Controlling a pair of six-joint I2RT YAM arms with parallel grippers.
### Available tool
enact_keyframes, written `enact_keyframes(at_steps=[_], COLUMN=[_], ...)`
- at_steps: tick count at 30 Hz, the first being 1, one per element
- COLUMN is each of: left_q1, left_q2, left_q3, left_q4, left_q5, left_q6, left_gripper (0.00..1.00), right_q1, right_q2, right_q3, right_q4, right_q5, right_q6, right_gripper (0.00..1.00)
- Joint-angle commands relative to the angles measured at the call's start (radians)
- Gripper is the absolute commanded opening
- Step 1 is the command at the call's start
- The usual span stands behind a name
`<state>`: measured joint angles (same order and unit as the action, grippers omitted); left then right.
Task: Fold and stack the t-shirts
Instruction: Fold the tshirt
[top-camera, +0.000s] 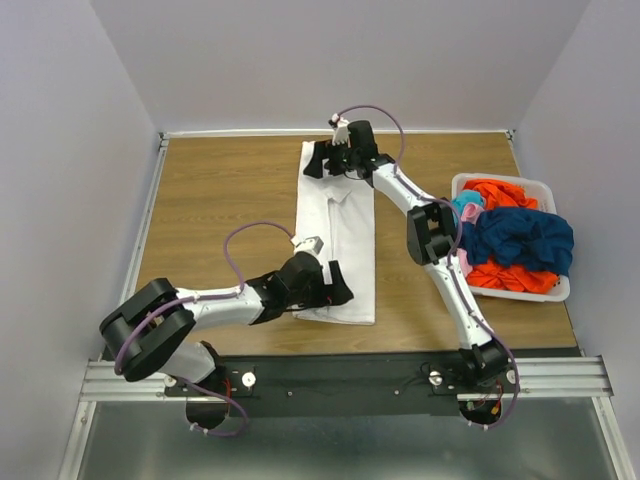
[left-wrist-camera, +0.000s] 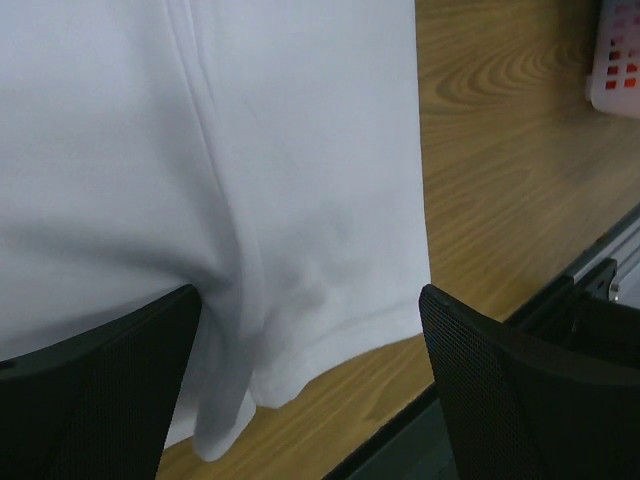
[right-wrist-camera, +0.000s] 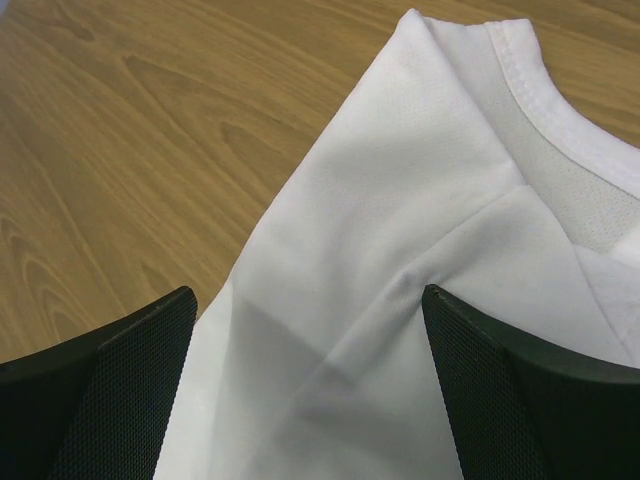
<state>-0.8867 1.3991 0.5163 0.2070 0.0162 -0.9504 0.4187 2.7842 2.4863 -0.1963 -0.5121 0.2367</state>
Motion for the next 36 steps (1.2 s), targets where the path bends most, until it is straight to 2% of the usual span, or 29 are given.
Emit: enact_keyframes(at_steps=[1, 3, 7, 10, 12, 14, 15, 17, 18, 19, 21, 23, 28, 31, 32, 34, 35, 36], left_q1=[-0.055, -0.087, -0.12, -0.12, -0.12, -0.113, -0.112, -0.103, -0.1, -0.095, -0.092, -0.086, -0.078, -0.072, -0.069, -0.066, -0.066, -0.066], left_q2=[-0.008, -0.061, -0.176, -0.277, -0.33, -0.351, -0.365, -0.368, -0.365, -0.364, -0.365, -0.368, -0.376, -0.351, -0.327, -0.298, -0.272, -0.261], left_q3=[-0.003, 0.008, 0.065, 0.07, 0.071, 0.056, 0.042, 0.007, -0.005, -0.025, -0.054, -0.065, -0.097, -0.093, -0.087, -0.067, -0.059, -0.055], left_q4=[-0.122, -0.162, -0.319, -0.431, -0.523, -0.598, -0.61, -0.629, -0.632, -0.621, -0.609, -0.603, -0.582, -0.56, -0.56, -0.564, -0.575, -0.58], left_q5=[0.002, -0.008, -0.136, -0.208, -0.237, -0.26, -0.26, -0.242, -0.233, -0.21, -0.187, -0.182, -0.18, -0.19, -0.196, -0.197, -0.199, -0.199], left_q6=[-0.01, -0.005, -0.01, -0.053, -0.083, -0.145, -0.162, -0.208, -0.223, -0.234, -0.249, -0.261, -0.277, -0.259, -0.255, -0.242, -0.24, -0.24], left_gripper=[0.98, 0.98, 0.98, 0.98, 0.98, 0.98, 0.98, 0.98, 0.98, 0.98, 0.98, 0.97, 0.8, 0.67, 0.57, 0.45, 0.32, 0.28], right_q1=[0.025, 0.026, 0.026, 0.026, 0.026, 0.026, 0.026, 0.026, 0.026, 0.032, 0.038, 0.052, 0.063, 0.069, 0.072, 0.077, 0.081, 0.084], right_q2=[0.055, 0.034, -0.072, -0.216, -0.352, -0.466, -0.585, -0.702, -0.765, -0.873, -0.981, -1.115, -1.308, -1.391, -1.425, -1.46, -1.477, -1.491], right_q3=[0.02, 0.023, 0.008, -0.055, -0.16, -0.281, -0.422, -0.586, -0.762, -0.843, -1.075, -1.209, -1.481, -1.556, -1.602, -1.644, -1.682, -1.702], right_q4=[-0.063, -0.061, -0.063, -0.061, -0.065, -0.061, -0.061, -0.049, -0.046, -0.025, -0.003, 0.029, 0.032, 0.032, 0.029, 0.02, 0.008, 0.003], right_q5=[0.043, 0.061, 0.073, 0.143, 0.184, 0.245, 0.26, 0.312, 0.322, 0.349, 0.375, 0.414, 0.469, 0.44, 0.401, 0.379, 0.365, 0.354], right_q6=[-0.005, -0.001, 0.003, 0.009, 0.004, 0.016, 0.022, 0.084, 0.105, 0.14, 0.192, 0.22, 0.298, 0.319, 0.322, 0.341, 0.354, 0.363], right_gripper=[1.0, 1.0, 1.0, 1.0, 1.0, 1.0, 1.0, 1.0, 1.0, 1.0, 1.0, 1.0, 1.0, 1.0, 1.0, 1.0, 1.0, 1.0])
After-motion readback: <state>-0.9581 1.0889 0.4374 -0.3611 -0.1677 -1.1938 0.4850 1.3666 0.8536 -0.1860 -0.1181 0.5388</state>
